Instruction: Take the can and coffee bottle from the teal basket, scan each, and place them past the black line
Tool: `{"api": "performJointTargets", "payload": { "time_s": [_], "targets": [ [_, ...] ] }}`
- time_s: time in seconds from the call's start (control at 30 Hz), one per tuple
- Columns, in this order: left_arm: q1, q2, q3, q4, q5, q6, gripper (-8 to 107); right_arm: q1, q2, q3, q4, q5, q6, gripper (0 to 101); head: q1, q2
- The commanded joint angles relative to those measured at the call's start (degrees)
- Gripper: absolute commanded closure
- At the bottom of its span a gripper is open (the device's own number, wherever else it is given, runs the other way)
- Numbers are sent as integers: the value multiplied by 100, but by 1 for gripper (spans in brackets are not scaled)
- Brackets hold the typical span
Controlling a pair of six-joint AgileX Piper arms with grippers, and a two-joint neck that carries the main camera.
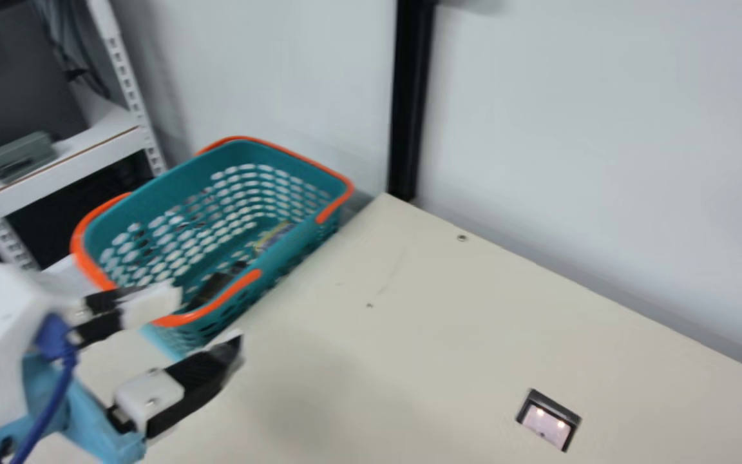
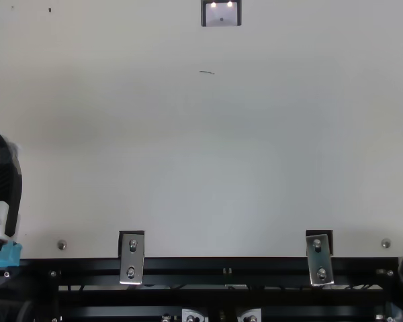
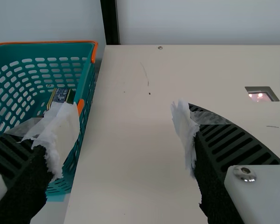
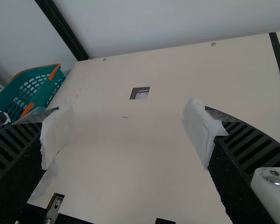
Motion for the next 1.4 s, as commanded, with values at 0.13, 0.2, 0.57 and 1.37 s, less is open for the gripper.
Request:
{"api": "performJointTargets", "payload": {
  "time_s": [0.13, 0.2, 0.57, 1.37],
  "targets": [
    [0, 0, 0, 0, 0, 0, 9, 0, 0, 0, 0, 0, 0, 0, -154, 102],
    [0, 0, 0, 0, 0, 0, 9, 0, 0, 0, 0, 0, 0, 0, -154, 102],
    [591, 1281, -822, -72, -316, -445, 9, 0, 0, 0, 0, 0, 0, 0, -154, 102],
    [1708, 6769, -5309, 2074, 557, -1054, 9, 0, 0, 0, 0, 0, 0, 0, -154, 102]
  ]
}}
